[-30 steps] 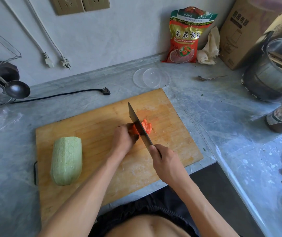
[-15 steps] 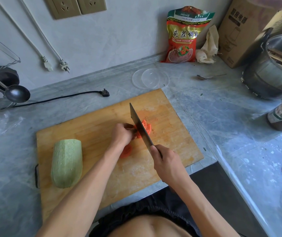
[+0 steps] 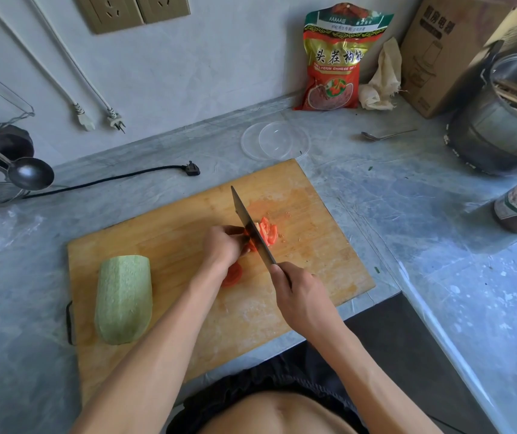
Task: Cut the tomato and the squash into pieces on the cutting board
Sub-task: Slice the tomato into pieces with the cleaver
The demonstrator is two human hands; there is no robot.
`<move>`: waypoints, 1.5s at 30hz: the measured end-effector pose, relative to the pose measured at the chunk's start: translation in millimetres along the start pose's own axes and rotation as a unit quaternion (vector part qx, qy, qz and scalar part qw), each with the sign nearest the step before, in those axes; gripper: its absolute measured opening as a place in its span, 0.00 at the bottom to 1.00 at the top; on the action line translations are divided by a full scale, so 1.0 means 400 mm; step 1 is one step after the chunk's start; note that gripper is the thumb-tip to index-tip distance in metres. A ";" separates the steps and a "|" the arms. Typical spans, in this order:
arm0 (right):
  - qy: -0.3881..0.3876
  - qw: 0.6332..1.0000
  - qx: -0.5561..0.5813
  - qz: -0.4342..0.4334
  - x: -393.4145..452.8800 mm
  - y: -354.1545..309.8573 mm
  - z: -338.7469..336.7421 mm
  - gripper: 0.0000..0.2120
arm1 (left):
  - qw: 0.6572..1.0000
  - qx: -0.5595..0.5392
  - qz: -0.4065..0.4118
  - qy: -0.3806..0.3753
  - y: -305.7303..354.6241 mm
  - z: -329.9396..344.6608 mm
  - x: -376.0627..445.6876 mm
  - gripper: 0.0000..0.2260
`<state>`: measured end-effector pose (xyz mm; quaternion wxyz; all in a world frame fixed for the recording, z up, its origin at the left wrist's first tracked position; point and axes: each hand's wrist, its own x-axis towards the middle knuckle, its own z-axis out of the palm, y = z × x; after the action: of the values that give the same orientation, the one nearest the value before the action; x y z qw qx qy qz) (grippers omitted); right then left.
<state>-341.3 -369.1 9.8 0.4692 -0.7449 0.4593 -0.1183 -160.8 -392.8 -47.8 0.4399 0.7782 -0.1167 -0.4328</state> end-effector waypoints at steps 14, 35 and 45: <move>0.009 1.000 -0.017 0.002 0.005 -0.002 0.008 0.20 | 0.999 0.036 0.010 0.016 -0.015 0.004 0.014 0.14; 0.009 0.999 0.019 0.042 0.047 -0.011 0.030 0.20 | 1.000 0.017 -0.006 0.007 -0.017 0.001 0.010 0.07; 0.018 0.999 -0.008 0.031 0.036 0.000 0.050 0.19 | 0.999 0.035 -0.002 0.014 -0.021 -0.001 0.010 0.07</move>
<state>-321.2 -368.9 -4.5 0.4578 -0.7321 0.4915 -0.1135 -159.9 -389.9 -56.4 0.4134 0.7992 -0.1242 -0.4181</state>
